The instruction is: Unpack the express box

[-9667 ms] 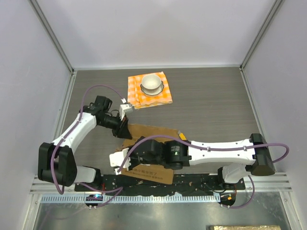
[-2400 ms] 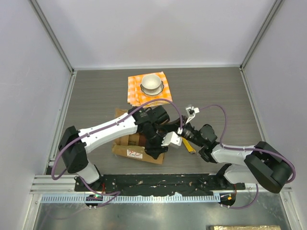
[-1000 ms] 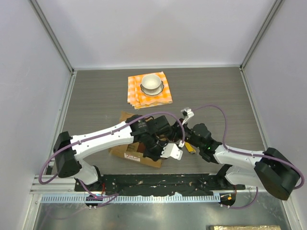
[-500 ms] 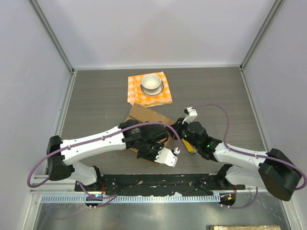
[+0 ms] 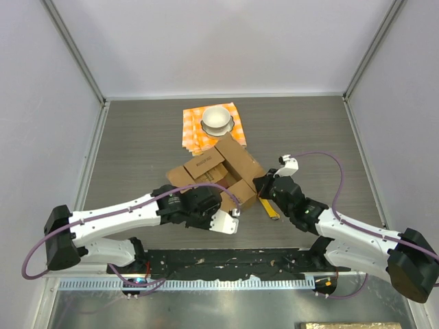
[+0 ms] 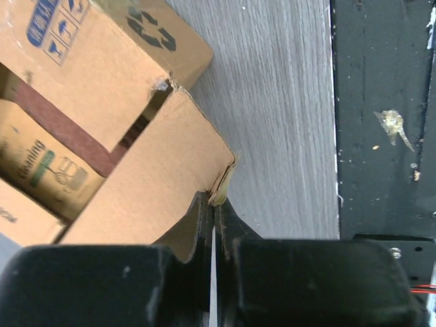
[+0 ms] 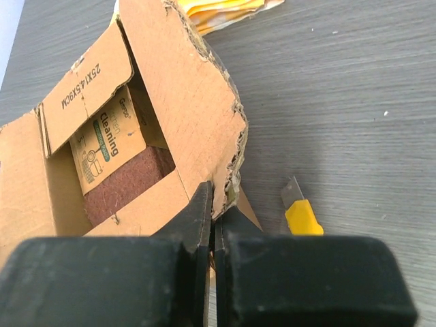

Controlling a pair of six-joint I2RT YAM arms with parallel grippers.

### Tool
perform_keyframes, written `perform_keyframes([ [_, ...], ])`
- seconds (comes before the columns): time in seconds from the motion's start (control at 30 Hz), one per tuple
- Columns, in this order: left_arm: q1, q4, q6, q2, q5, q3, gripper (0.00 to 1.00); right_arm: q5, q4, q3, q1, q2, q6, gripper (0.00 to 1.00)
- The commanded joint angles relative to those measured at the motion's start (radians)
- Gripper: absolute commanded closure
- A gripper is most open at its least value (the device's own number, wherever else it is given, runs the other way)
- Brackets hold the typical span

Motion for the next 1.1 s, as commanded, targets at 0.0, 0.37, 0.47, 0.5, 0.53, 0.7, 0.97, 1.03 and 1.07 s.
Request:
perform_keyframes([
  [0.0,0.075,-0.065,-0.127,0.014,0.016,-0.028,0.91,0.009,-0.169,0.012,0.022,0.003,-0.013,0.99],
  [0.37,0.297,0.021,-0.335,0.024,0.323,0.003,0.62,0.0,-0.242,0.082,0.042,-0.035,-0.066,0.48],
  [0.47,0.297,0.049,-0.364,0.024,0.306,0.007,0.76,0.024,-0.291,0.153,0.037,-0.115,-0.099,0.34],
  [0.5,0.297,0.05,-0.372,0.025,0.303,0.012,0.79,0.013,-0.301,0.174,0.028,-0.161,-0.128,0.31],
  [0.53,0.297,0.05,-0.375,0.027,0.306,0.013,0.8,0.007,-0.322,0.225,0.023,-0.181,-0.14,0.29],
  [0.7,0.297,0.041,-0.397,0.022,0.318,0.04,0.73,-0.06,-0.411,0.432,0.005,-0.236,-0.264,0.31],
  [0.97,0.297,0.047,-0.405,0.007,0.358,0.075,0.45,-0.331,-0.22,0.409,0.005,-0.101,-0.329,0.5],
  [1.03,0.308,0.047,-0.398,-0.007,0.378,0.081,0.4,-0.349,-0.18,0.392,0.005,-0.059,-0.323,0.5],
  [1.07,0.316,0.052,-0.398,-0.015,0.385,0.084,0.39,-0.358,-0.181,0.394,0.006,-0.002,-0.326,0.5],
])
